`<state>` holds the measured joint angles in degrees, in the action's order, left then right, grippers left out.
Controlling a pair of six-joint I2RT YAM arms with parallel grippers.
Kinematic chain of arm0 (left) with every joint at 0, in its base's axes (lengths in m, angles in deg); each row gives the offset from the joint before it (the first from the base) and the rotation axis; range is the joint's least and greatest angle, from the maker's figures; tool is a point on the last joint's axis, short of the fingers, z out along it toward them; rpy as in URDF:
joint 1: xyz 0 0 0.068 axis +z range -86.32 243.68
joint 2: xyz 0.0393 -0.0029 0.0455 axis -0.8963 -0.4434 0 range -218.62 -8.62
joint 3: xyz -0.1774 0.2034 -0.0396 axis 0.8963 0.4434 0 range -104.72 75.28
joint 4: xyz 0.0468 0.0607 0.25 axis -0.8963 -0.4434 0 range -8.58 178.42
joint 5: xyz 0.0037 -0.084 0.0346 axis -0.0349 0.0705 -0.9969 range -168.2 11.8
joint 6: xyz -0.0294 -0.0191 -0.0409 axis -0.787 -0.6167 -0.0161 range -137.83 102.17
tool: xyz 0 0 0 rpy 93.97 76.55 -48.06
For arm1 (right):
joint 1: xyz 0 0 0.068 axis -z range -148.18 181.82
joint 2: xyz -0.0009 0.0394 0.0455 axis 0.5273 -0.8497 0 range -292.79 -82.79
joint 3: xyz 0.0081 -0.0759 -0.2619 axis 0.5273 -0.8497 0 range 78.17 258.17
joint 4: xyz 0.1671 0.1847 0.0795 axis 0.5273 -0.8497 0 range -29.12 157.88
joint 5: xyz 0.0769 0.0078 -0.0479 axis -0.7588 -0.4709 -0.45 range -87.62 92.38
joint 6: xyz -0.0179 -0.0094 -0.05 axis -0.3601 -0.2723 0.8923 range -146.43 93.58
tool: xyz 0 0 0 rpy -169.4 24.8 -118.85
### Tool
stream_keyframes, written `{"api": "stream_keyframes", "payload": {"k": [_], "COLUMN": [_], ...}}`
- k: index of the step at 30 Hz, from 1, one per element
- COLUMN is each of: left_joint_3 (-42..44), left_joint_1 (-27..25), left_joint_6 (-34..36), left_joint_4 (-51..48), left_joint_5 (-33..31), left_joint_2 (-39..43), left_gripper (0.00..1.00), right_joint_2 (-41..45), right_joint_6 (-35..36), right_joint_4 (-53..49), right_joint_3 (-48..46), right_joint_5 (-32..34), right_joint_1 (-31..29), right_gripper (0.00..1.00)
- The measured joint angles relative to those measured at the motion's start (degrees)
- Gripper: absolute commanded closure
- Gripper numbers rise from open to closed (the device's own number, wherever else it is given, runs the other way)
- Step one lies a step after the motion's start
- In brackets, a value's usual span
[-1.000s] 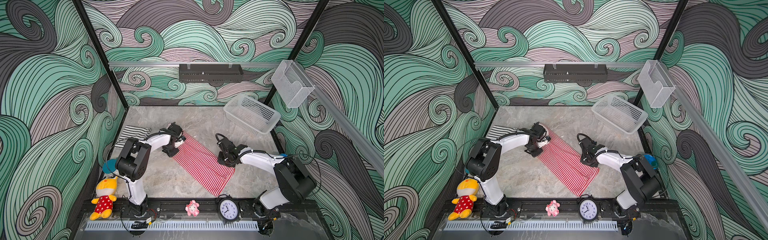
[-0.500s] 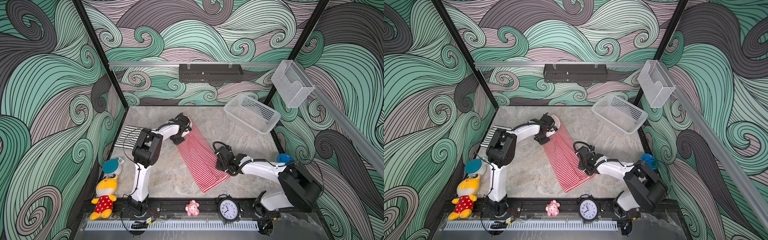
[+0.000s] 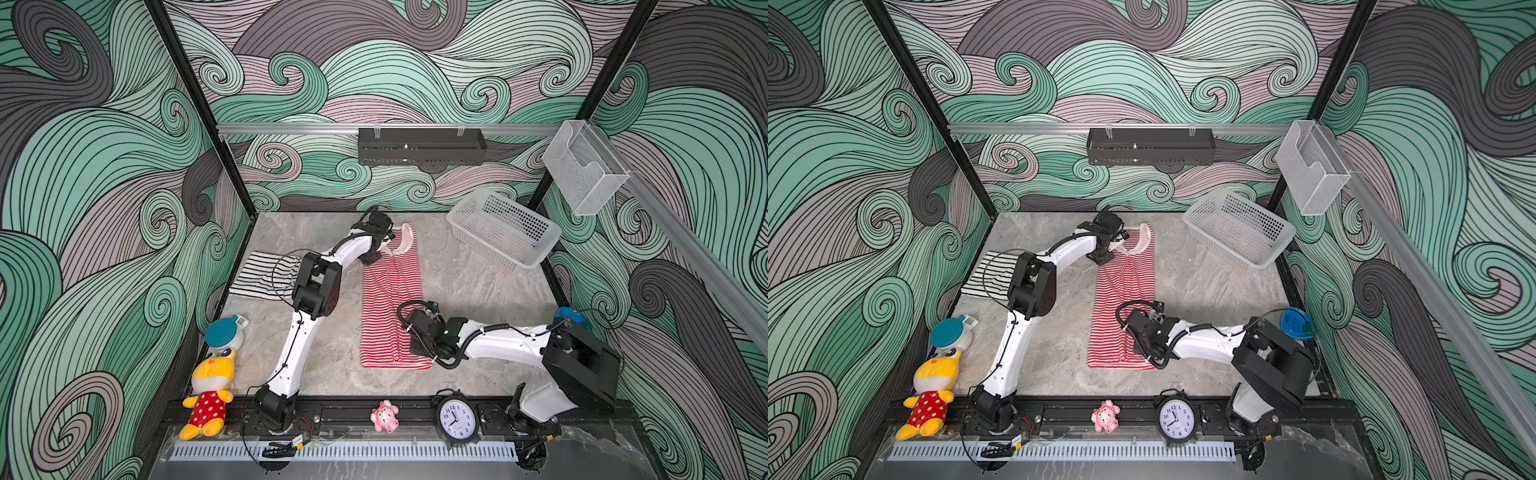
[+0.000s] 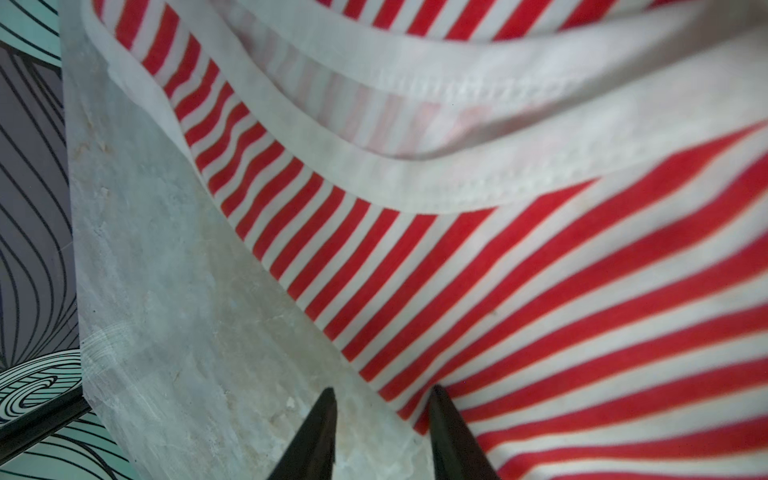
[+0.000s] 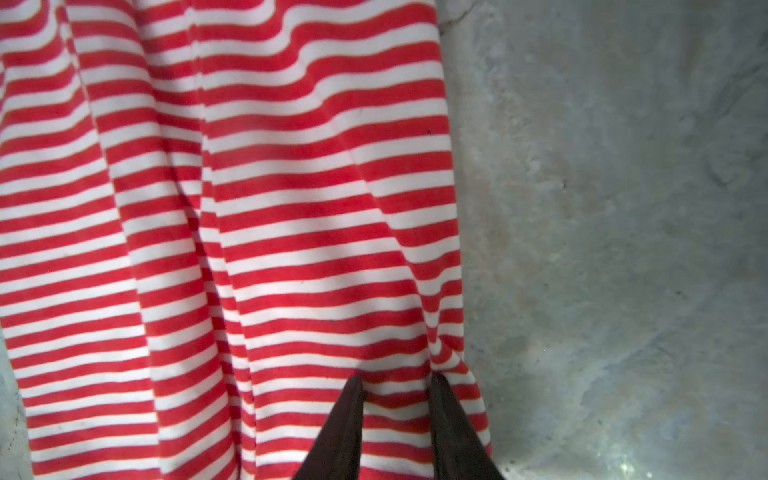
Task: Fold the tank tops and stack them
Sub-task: 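Swing the top upright with the left gripper while the right gripper pushes its near end, then move both grippers to the near hem corners of the striped top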
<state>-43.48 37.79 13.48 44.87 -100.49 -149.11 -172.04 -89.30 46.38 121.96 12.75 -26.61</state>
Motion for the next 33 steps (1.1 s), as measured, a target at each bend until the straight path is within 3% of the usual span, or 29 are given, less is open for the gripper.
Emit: {"api": "stream_keyframes", "payload": {"k": [4, 9, 14, 19, 28, 33], "left_joint_3": [8.8, 20.1, 30.8, 40.1, 59.8, 65.3], "left_joint_1": [0.5, 1.7, 2.2, 1.9, -0.6, -1.3], "left_joint_6": [-1.0, -3.5, -5.2, -6.9, -7.7, -8.2], "left_joint_4": [3.5, 4.6, 6.0, 6.8, 4.9, 3.2], "left_joint_5": [-0.2, 2.4, 6.7, 12.5, 22.2, 27.3], "left_joint_2": [5.2, 14.9, 31.1, 42.6, 55.2, 64.4], "left_gripper": [0.59, 0.56, 0.55, 0.55, 0.53, 0.52], "right_joint_2": [-0.1, 4.7, 12.7, 14.2, 8.3, 3.6], "right_joint_6": [0.6, 3.2, 4.4, 5.0, 6.5, 7.7], "right_joint_4": [-4.8, -10.8, -12.0, -11.1, -8.3, -7.4], "right_joint_3": [2.4, 7.4, 8.0, 6.0, 7.6, 11.9], "right_joint_5": [-1.1, -0.3, -0.2, -0.3, -2.0, -2.4], "right_joint_1": [-0.2, 1.0, 6.1, 10.4, 11.8, 11.8], "right_gripper": [0.64, 0.45, 0.45, 0.45, 0.44, 0.43]}}
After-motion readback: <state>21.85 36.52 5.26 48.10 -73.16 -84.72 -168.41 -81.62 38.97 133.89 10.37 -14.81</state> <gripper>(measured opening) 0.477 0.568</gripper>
